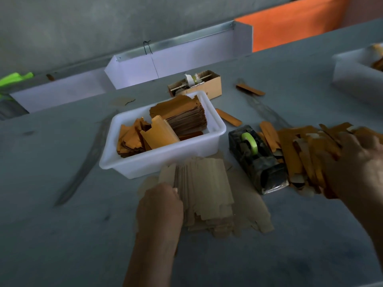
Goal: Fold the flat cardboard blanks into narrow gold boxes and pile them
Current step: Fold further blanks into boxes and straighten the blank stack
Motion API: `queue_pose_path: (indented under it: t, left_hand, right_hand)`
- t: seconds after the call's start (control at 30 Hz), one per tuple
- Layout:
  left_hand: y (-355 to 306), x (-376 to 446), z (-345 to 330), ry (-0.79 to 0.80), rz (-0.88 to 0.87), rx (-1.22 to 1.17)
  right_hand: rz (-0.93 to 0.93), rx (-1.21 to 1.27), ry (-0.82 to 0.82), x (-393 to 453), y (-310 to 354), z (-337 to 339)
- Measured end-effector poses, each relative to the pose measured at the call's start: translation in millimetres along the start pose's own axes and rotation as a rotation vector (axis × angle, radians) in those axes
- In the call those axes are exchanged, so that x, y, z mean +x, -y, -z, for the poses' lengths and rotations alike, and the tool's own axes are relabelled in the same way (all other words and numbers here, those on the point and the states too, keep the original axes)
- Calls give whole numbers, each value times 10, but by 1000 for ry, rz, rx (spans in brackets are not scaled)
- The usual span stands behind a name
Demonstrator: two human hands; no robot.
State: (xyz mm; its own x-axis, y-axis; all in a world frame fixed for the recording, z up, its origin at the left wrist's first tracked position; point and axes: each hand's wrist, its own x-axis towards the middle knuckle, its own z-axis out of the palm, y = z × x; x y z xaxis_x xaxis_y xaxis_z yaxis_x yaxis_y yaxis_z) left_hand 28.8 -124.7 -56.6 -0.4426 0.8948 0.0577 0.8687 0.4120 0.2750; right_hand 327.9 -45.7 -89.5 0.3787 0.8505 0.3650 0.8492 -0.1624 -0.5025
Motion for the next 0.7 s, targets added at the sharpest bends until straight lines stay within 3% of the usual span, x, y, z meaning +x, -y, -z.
queue_pose_path:
  t: [0.07,0.23,0.27,0.37,0.43,0.53,0.6,0.7]
  left_hand:
    - [-17,8,31,-10,-5,43]
    - [-182,-87,227,-155,1,150]
    - [-279,-144,252,-193,-27,169]
    - [-616,-421,237,-216,-224,117]
    - [-758,-604,155,-122,-405,30]
    - [-799,-738,39,14,-528,-110]
    - [-754,-675,32,87,-500,-228]
    - [-625,-560,49,-30,-372,-413]
  right_hand:
    - [120,104,-72,-106,52,44]
    - [70,401,60,-454,415,357]
    - [32,557,207,-564,521,411]
    - [-214,1092,855,-888,843,474]
    - [-356,1251,1026,-1007,942,401]
    - [-517,1325,1000,-1008,929,299]
    - [-609,1391,950,-970,871,260]
    - [-696,1476,926,-942,800,234]
